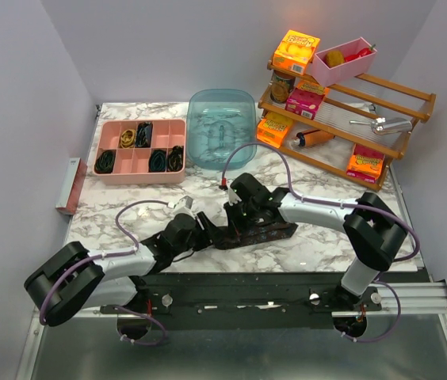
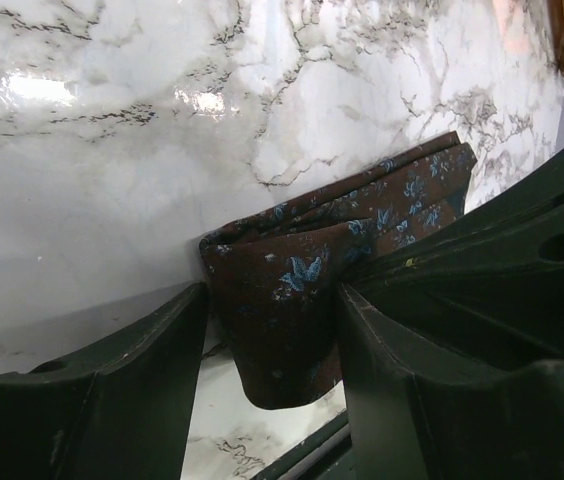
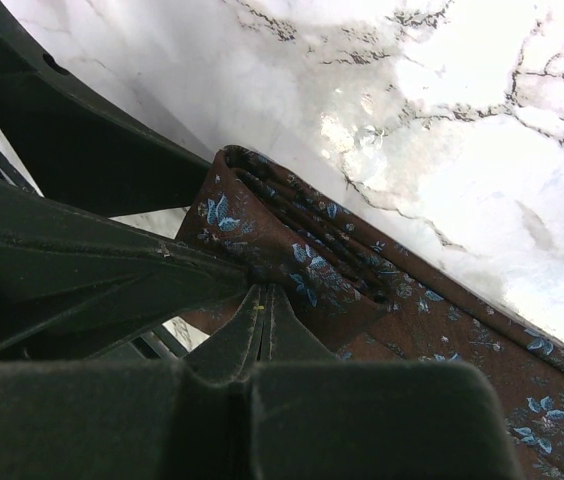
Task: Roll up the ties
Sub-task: Roll the tie at the center of the board.
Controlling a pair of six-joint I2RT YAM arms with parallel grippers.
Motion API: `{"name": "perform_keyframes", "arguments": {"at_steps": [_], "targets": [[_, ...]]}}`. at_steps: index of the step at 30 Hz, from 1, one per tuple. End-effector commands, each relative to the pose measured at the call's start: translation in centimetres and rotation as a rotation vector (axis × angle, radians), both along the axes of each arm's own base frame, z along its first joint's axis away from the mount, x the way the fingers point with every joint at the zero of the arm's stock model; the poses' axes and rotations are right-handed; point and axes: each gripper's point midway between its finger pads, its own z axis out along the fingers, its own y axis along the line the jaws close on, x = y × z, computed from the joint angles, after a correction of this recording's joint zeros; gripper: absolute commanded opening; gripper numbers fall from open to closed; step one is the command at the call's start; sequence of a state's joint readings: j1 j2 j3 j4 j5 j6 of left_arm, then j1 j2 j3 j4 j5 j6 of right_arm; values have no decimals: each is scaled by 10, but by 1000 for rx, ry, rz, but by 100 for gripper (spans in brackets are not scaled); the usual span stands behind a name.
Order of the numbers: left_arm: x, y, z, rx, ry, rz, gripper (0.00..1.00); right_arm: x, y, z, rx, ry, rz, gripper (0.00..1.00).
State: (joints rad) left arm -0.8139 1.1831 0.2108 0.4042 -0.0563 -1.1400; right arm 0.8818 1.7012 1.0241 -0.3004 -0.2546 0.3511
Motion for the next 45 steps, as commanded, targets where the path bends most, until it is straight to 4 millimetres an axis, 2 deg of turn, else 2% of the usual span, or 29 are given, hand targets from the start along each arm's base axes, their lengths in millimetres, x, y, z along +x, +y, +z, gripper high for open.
{"name": "perform_keyframes", "arguments": {"at_steps": [1,7,11,17,21,24,33,34,39,40,45], "targets": [[-9,5,-15,25,28,-12,63,-12,-31,-36,-137,58,-18,0],[-8,-2,-19,7,20,-31,58,-12,-29,-34,-127,60,-16,0],[-5,-1,-19,11,-1,-25,43,-10,-28,-29,-119,48,-15,0],[-3,4,-12,69,-28,-35,33,-2,-23,-9,-88,12,-26,0],[-2,13,-10,151,-39,-40,33,6,-23,6,-72,-26,-47,0],[-1,18,-9,200,-44,-47,33,12,-26,9,-82,-41,-64,0],[6,21,2,305,-60,-81,33,14,-25,-6,-112,-19,-63,1],[10,18,9,307,-74,-85,33,14,-24,-8,-110,-14,-62,0],[14,24,12,417,-69,-93,33,10,-15,-5,-68,11,-41,0],[17,21,19,423,-81,-98,33,9,-13,-5,-63,17,-35,0],[15,18,21,511,-75,-123,33,6,-8,-5,-37,41,-30,1]]}}
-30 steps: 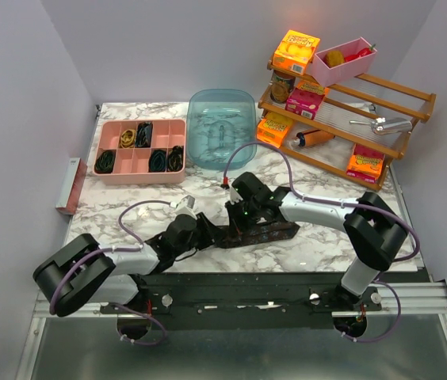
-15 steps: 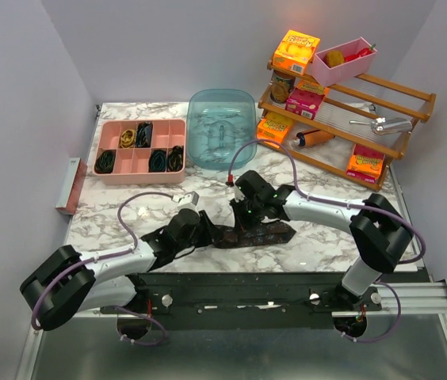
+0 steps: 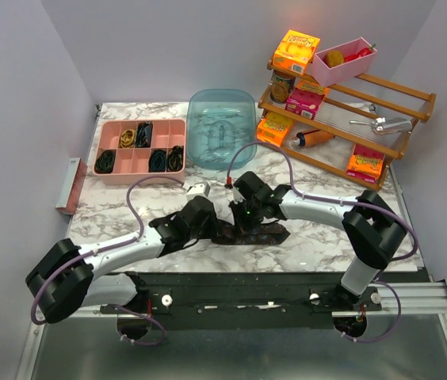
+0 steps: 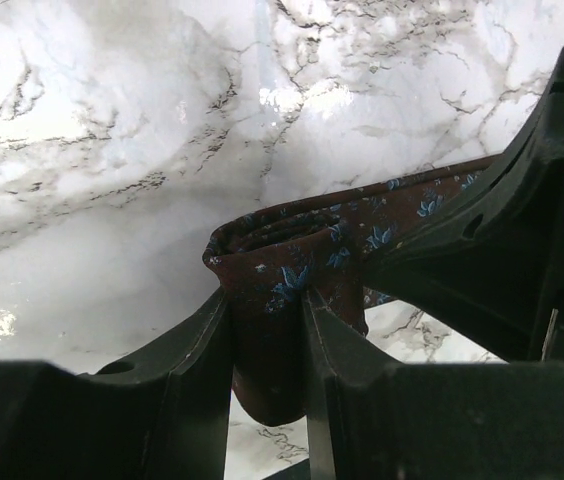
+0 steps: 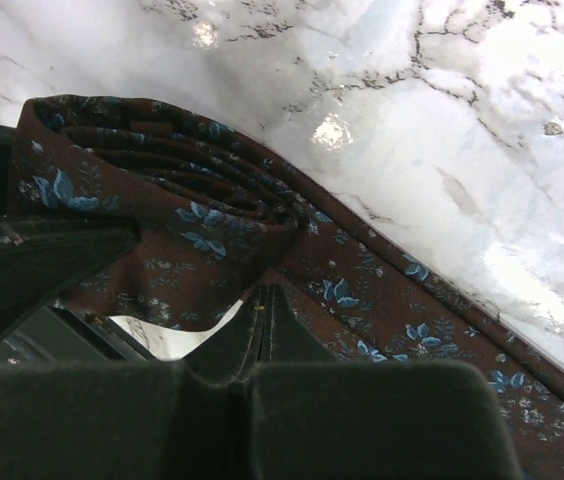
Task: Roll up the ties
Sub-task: Roll the tie at the center of the board.
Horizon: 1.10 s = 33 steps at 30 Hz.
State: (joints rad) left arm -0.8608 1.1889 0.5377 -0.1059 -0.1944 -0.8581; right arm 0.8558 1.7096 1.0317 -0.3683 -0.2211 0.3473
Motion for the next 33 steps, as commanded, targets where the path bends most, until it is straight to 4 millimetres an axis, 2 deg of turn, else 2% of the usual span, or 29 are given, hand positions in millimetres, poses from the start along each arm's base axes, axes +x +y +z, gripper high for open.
{"name": "perform_keyframes", "arguments": {"at_steps": [1,3,9,13,21,33], "targets": [[-1,7,-1,150,-14,-13,33,1,12,4,37,24,11,1],[-2,6,-4,188,-10,-24,33,0,16,4,57,37,16,0],[-2,-6,3,273,-35,-50,33,-4,26,3,100,76,24,1],[0,-17,13,282,-53,-66,33,-4,31,6,128,81,17,0],[0,-33,19,273,-65,-87,33,0,44,9,182,95,7,0],[2,-38,25,279,-85,-88,33,-4,55,3,234,139,5,1]]}}
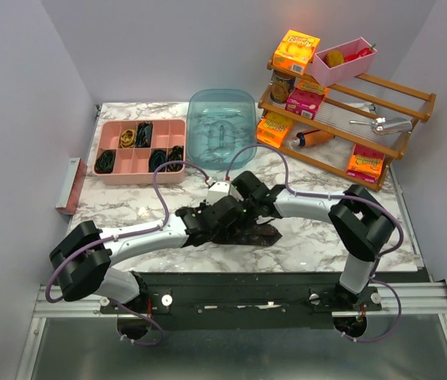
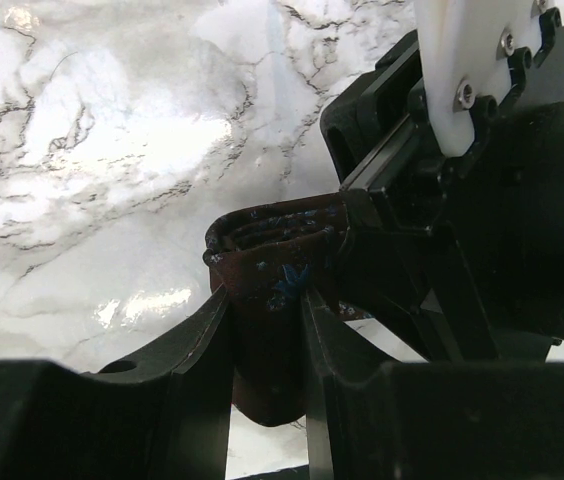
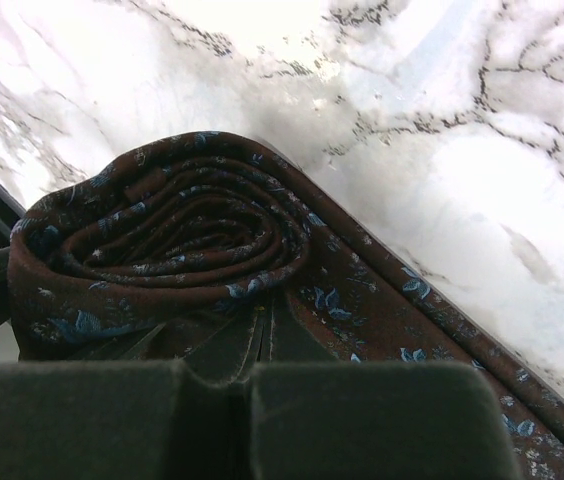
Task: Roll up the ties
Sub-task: Roll the tie at the center of the board.
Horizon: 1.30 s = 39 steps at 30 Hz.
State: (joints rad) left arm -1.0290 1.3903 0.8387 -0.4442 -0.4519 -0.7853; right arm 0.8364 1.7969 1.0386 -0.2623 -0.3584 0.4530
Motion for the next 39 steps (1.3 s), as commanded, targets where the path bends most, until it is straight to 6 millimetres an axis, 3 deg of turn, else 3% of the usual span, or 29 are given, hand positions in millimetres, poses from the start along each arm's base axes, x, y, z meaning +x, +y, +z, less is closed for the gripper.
{"name": "perform_keyframes", "arguments": {"at_steps": [1,16,22,32,39], "targets": [[3,-29,15,-75,-33,-43,33,-1,31,15,133,4,34,0],[8,-32,17,3,-50,-67,34,-3,40,21,175,15,56,0],[9,-21,14,73,-57,-54,33,4,36,36,164,-45,42,0],[7,15,9,248,-54,-17,33,25,5,53,122,-130,-58,0],[5,27,2,354,-45,-12,33,40,-32,41,62,-132,-124,1]]}}
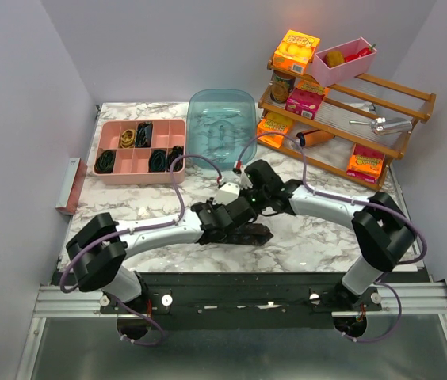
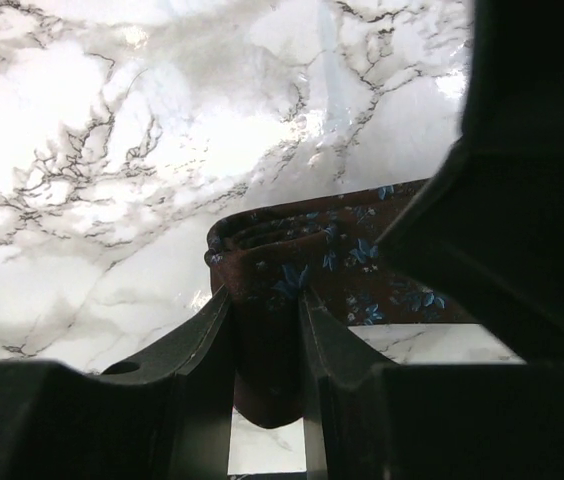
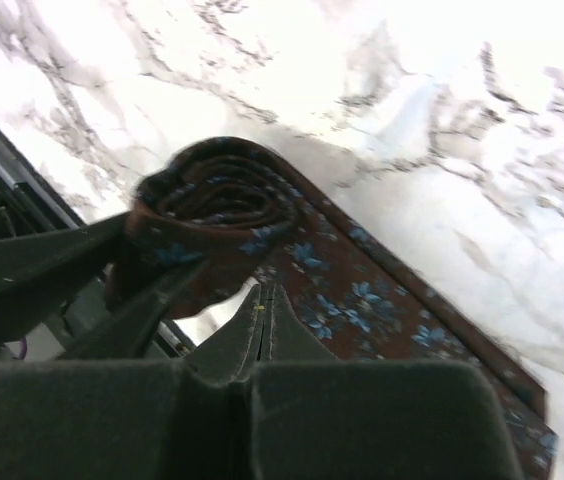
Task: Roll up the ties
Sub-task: Roll the tie at the center of the board.
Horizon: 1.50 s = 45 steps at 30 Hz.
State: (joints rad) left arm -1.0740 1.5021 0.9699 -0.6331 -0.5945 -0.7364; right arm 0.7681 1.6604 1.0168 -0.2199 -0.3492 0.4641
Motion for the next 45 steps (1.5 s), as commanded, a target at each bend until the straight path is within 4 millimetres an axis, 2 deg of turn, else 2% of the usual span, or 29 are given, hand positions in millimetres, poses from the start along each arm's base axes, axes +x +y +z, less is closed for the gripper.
{"name": "perform_keyframes", "arguments": {"at_steps": [1,8,15,20,22,28,36,41,45], "targets": [[1,14,0,128,-19,4,33,9,-27,-9,-50,-18,-51,0],[1,19,1,279,-29,12,33,20,-60,-26,-101,4,-125,0],[0,22,2,339,-28,14,33,26,-73,-30,-117,7,-160,0],[1,31,7,474,-49,27,33,33,-83,-35,-128,17,-188,0],[-1,29,1,517,-44,16,34,32,-86,-36,-131,20,-195,1],[-9,11,-15,527,-12,-36,36,33,-93,-40,-138,30,-208,1],[-16,-22,-34,347,37,-97,62,33,-93,-42,-138,36,-206,0],[-19,-42,-40,237,59,-116,68,32,-92,-42,-135,38,-204,0],[-22,-55,-38,153,65,-130,71,31,-91,-43,-135,44,-194,0]]}}
